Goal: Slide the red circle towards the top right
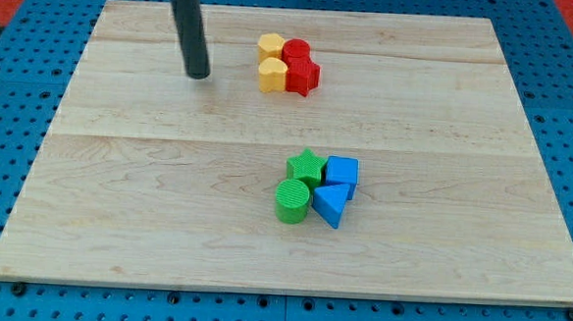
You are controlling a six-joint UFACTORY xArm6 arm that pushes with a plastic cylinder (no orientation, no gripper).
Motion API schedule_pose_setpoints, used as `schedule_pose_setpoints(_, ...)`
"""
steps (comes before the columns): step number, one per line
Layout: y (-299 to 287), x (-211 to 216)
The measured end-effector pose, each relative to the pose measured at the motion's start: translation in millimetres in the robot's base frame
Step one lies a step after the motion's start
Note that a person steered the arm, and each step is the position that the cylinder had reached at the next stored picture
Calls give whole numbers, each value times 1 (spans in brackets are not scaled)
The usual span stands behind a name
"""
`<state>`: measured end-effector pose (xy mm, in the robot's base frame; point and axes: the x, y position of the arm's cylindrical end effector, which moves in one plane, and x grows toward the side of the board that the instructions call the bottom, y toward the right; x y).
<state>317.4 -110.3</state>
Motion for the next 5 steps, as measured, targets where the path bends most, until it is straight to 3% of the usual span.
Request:
schedule_pose_setpoints(1, 42, -22)
schedule_pose_setpoints(2, 83, -19)
schedule_pose_setpoints(3, 109, -12)
schedule_pose_setpoints(5, 140, -44)
